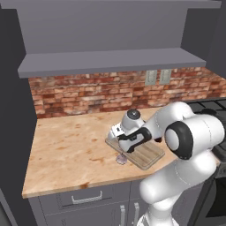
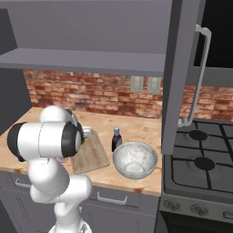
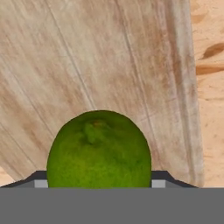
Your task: Open the cabinet. Place the bowl and condiment on the counter. Then place the lime and garlic on the cutting board.
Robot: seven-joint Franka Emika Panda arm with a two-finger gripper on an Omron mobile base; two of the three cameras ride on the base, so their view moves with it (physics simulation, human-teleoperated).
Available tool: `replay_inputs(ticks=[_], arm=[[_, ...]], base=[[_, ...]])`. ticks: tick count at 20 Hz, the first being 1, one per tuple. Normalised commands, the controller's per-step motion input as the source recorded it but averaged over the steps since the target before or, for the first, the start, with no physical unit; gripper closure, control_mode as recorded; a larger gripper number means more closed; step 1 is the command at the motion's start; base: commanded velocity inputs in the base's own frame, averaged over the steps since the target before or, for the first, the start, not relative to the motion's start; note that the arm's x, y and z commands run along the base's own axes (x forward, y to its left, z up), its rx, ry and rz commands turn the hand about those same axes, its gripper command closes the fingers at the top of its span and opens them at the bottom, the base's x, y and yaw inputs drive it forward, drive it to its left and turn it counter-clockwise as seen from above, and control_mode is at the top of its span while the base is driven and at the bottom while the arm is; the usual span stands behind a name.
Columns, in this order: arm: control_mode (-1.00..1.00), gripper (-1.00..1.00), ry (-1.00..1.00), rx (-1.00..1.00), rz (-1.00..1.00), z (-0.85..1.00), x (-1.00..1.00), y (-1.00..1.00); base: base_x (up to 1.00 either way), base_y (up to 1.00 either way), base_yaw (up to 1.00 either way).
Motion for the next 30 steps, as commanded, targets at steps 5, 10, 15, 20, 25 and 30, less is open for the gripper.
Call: replay_inputs(ticks=[5, 10, 15, 20, 25, 30], arm=[[-1.0, -1.0, -0.01, 0.0, 0.0, -0.08, 0.11, -0.02], [-1.0, -1.0, -0.02, 0.0, 0.0, -0.01, 0.04, -0.06], [-1.0, -1.0, -0.02, 0.0, 0.0, 0.01, -0.1, 0.0], [-1.0, -1.0, -0.06, 0.0, 0.0, 0.08, -0.33, 0.0], [-1.0, -1.0, -0.07, 0.0, 0.0, 0.21, -0.35, 0.0], [-1.0, -1.0, -0.06, -0.04, 0.0, 0.4, -0.13, 0.0]], base=[[0.0, 0.0, 0.0], [0.0, 0.0, 0.0], [0.0, 0.0, 0.0], [0.0, 0.0, 0.0], [0.0, 0.0, 0.0], [0.0, 0.0, 0.0]])
